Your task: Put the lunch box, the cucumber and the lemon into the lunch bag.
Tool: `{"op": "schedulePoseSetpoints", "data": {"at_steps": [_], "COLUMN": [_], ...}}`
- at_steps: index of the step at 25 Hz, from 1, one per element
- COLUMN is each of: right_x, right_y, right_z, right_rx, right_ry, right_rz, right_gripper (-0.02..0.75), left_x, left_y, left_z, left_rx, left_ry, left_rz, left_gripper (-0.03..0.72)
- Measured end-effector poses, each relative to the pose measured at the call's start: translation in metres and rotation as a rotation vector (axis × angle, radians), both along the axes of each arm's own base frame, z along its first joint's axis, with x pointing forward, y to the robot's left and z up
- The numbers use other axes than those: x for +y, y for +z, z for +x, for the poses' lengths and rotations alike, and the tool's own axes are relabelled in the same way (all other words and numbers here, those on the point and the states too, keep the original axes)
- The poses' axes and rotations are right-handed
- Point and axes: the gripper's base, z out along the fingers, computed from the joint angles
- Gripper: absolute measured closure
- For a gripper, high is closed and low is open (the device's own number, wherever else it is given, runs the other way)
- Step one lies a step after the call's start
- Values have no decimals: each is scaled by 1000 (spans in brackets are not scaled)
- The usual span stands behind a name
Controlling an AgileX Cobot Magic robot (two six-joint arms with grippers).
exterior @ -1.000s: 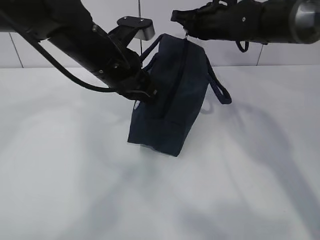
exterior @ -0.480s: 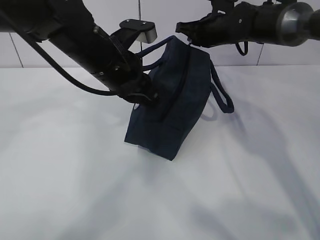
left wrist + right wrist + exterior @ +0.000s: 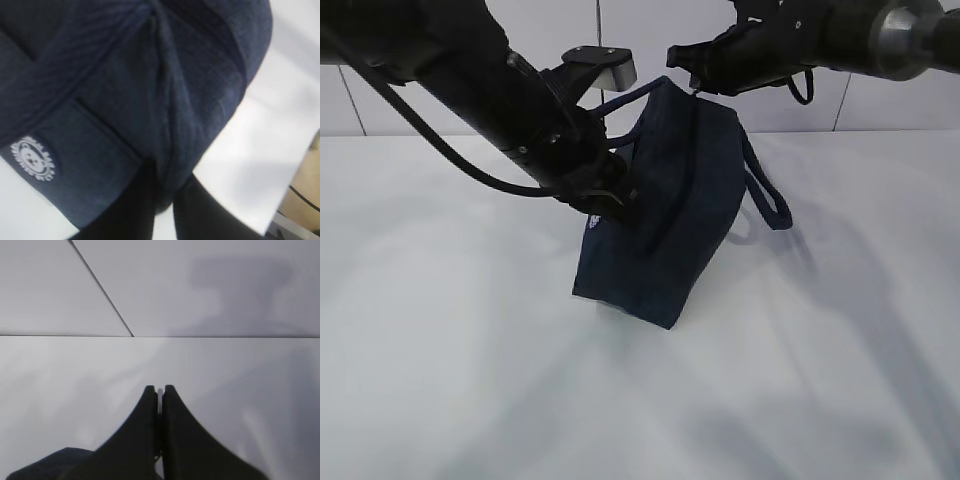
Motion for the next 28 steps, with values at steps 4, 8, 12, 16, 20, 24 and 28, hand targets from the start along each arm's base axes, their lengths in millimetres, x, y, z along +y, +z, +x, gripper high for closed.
{"op": "schedulePoseSetpoints", "data": {"at_steps": [4, 8, 12, 16, 20, 24, 28], "right_x": [1, 2, 2, 2, 2, 2, 2], "right_y": [8, 16, 18, 18, 17, 17, 16], "right_z": [0, 0, 0, 0, -1, -1, -1], "right_rx": [20, 29, 38, 37, 41, 44, 46], "right_ry": [16, 27, 30, 43, 49, 52, 52], "right_rz": [-3, -3, -5, -21, -30, -33, -32], "right_gripper": [738, 738, 738, 738, 738, 738, 738], "left_x": [0, 9, 22, 30, 26, 14, 6], "left_y": [8, 32, 62, 92, 97, 81, 64], "left_z": [-6, 0, 12, 22, 40, 65, 87], "left_rx": [47, 122, 158, 149, 160, 174, 178], "left_ry": [-3, 61, 136, 216, 237, 252, 260], "left_rz": [-10, -37, -58, -79, -83, -79, -86], "left_gripper": [412, 340, 333, 332, 333, 333, 333]}}
